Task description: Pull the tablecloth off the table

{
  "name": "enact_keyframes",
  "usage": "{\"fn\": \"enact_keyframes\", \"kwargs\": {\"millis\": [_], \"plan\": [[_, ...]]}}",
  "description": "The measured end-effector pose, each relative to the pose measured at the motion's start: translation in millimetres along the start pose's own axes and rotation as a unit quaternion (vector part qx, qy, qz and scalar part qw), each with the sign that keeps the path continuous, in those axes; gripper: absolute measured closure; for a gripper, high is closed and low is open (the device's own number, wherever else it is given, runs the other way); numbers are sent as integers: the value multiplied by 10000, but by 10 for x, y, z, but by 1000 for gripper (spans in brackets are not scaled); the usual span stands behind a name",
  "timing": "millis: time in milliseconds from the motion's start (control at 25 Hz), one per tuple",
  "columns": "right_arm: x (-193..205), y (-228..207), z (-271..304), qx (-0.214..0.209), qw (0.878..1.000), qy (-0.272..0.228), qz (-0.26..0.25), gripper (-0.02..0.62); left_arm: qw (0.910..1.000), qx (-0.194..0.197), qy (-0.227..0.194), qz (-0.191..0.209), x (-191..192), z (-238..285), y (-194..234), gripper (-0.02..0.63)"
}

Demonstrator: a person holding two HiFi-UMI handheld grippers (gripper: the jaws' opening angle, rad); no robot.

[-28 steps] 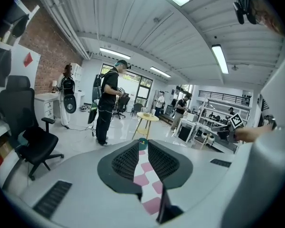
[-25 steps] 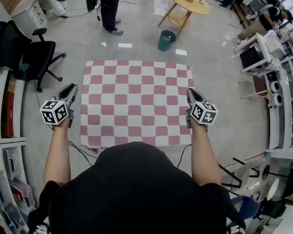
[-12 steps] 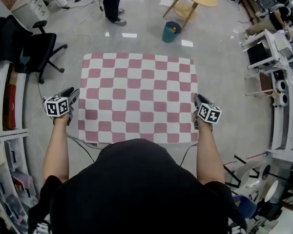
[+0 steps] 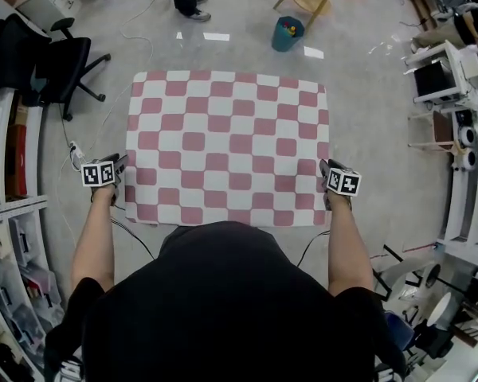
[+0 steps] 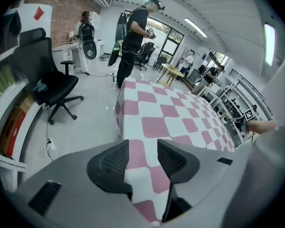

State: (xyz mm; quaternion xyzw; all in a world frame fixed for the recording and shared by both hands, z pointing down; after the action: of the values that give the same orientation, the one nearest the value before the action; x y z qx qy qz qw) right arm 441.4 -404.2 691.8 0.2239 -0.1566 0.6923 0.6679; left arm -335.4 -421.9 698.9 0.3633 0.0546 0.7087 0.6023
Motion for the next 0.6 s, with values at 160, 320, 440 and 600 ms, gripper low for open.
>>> {"fn": "enact_keyframes", "kwargs": {"millis": [160,320,440,600], "plan": [[163,-176,229,139,9989,433,53,441,9992,181,256,-238,153,162,141,379],[335,-280,432,57,9967,812,71,419,9979,377,425,-305,250,269,207,365],[450,-383,517,-39,9950,983,188,414,9965,517,533,-393,345,363,240,351],[624,-478,634,-285,9895,1290,579,413,9960,646,328,-530,380,356,338,378]]}}
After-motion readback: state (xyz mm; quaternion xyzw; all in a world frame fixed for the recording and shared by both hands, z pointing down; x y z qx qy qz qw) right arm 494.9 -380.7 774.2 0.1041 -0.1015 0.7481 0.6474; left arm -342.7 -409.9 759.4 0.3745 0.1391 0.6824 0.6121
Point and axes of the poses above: the fingertips, and each gripper's own axes: z forward along the fingers, y to its left, x out of its underside, the point moved 10 cm from there along -z, backward along the fingers, and after that the axes turned 15 degrees about x, right-handed, at the moved point
